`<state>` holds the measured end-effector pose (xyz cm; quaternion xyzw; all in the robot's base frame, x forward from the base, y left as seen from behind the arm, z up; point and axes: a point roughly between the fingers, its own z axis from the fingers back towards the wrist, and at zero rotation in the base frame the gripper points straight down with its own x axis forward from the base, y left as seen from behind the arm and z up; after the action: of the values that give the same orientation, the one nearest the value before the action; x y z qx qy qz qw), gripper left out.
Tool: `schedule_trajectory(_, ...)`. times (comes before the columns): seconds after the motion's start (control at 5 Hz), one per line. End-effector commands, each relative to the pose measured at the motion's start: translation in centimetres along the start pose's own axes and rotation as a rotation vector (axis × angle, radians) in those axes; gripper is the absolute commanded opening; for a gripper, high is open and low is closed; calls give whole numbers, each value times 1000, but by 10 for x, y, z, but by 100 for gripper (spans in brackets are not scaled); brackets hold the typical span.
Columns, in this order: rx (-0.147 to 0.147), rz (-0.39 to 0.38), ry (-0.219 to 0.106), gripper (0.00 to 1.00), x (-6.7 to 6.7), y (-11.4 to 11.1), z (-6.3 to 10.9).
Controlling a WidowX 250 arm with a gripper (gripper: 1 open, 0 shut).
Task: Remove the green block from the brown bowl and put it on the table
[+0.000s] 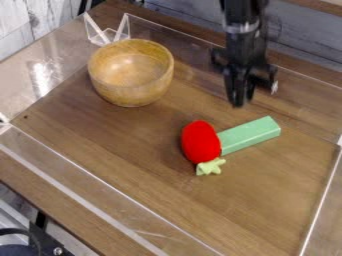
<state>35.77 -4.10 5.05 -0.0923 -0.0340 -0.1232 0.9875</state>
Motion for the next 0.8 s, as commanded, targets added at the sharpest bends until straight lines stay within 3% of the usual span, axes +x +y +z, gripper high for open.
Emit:
schedule_trajectory(0.0,15,15,-69,0,18,15,13)
schedule_trajectory(0.2,13,36,-65,0,16,10,14)
schedule_trajectory(0.4,8,53,-62,100,15,4,17)
schedule_trajectory(0.6,11,129,-70,100,15,15,26)
